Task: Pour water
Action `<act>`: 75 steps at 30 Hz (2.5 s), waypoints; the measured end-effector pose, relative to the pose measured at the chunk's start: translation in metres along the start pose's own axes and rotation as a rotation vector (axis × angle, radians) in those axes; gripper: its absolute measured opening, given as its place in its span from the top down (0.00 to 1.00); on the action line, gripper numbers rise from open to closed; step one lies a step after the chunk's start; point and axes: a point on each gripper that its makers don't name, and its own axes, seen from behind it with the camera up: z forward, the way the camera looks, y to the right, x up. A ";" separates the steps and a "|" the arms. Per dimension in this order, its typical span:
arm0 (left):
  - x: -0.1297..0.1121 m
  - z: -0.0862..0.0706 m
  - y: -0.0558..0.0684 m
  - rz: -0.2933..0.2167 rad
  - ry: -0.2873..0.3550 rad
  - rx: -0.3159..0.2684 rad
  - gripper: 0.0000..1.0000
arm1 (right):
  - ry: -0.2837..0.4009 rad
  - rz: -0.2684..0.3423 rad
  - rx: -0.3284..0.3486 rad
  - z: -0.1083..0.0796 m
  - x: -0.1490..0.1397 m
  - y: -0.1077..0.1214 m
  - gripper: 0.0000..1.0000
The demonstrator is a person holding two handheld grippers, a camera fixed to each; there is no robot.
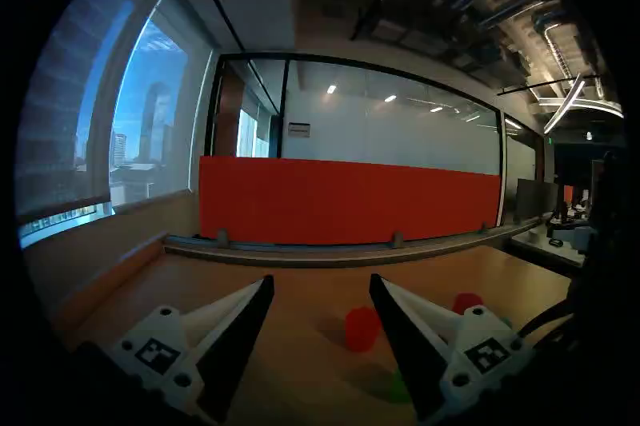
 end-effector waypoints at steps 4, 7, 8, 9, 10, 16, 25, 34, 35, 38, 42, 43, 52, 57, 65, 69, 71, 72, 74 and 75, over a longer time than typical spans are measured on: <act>0.024 0.000 0.004 0.016 -0.005 -0.016 0.12 | 0.012 -0.007 0.011 -0.002 0.036 -0.005 0.01; 0.040 0.000 0.009 0.026 -0.009 -0.036 0.12 | 0.026 -0.021 0.024 -0.005 0.061 -0.009 0.01; 0.044 0.000 0.011 0.027 -0.010 -0.044 0.12 | 0.032 -0.026 0.030 -0.006 0.068 -0.010 0.01; 0.049 0.000 0.013 0.028 -0.010 -0.053 0.12 | 0.037 -0.031 0.035 -0.007 0.074 -0.012 0.01; 0.052 -0.001 0.017 0.028 -0.008 -0.069 0.12 | 0.041 -0.036 0.037 -0.008 0.076 -0.013 0.01; 0.054 -0.004 0.041 0.014 -0.029 -0.173 0.12 | 0.017 -0.044 0.086 -0.010 0.074 -0.025 0.01; 0.058 -0.016 0.074 -0.019 -0.048 -0.358 0.12 | -0.016 -0.062 0.265 -0.015 0.072 -0.057 0.01; 0.062 -0.031 0.108 -0.035 -0.069 -0.528 0.12 | 0.002 -0.010 0.513 -0.031 0.084 -0.103 0.01; 0.063 -0.033 0.112 -0.045 -0.068 -0.545 0.12 | 0.005 0.000 0.536 -0.033 0.086 -0.107 0.01; 0.067 -0.036 0.119 -0.068 -0.064 -0.586 0.12 | 0.012 -0.005 0.570 -0.037 0.088 -0.113 0.01; 0.072 -0.038 0.122 -0.070 -0.053 -0.610 0.12 | -0.015 -0.047 0.574 -0.038 0.080 -0.117 0.01; 0.072 -0.039 0.123 -0.062 -0.052 -0.621 0.12 | -0.024 -0.057 0.580 -0.038 0.078 -0.119 0.01; 0.052 -0.047 0.130 0.020 -0.133 -0.706 0.12 | -0.130 -0.140 0.624 -0.044 0.052 -0.126 0.01; 0.030 -0.046 0.125 0.082 -0.214 -0.717 0.12 | -0.216 -0.209 0.635 -0.049 0.027 -0.124 0.01; 0.005 -0.041 0.123 0.169 -0.298 -0.729 0.12 | -0.296 -0.279 0.647 -0.052 0.002 -0.121 0.01; -0.009 -0.041 0.123 0.190 -0.321 -0.739 0.12 | -0.311 -0.281 0.648 -0.050 -0.008 -0.120 0.01; -0.019 -0.040 0.123 0.198 -0.336 -0.740 0.12 | -0.324 -0.279 0.647 -0.049 -0.016 -0.118 0.01; -0.024 -0.040 0.123 0.201 -0.343 -0.740 0.12 | -0.331 -0.278 0.647 -0.049 -0.020 -0.117 0.01; -0.038 -0.040 0.122 0.207 -0.367 -0.741 0.12 | -0.350 -0.273 0.651 -0.049 -0.031 -0.116 0.01; -0.044 -0.040 0.122 0.209 -0.378 -0.742 0.12 | -0.359 -0.270 0.653 -0.049 -0.036 -0.115 0.01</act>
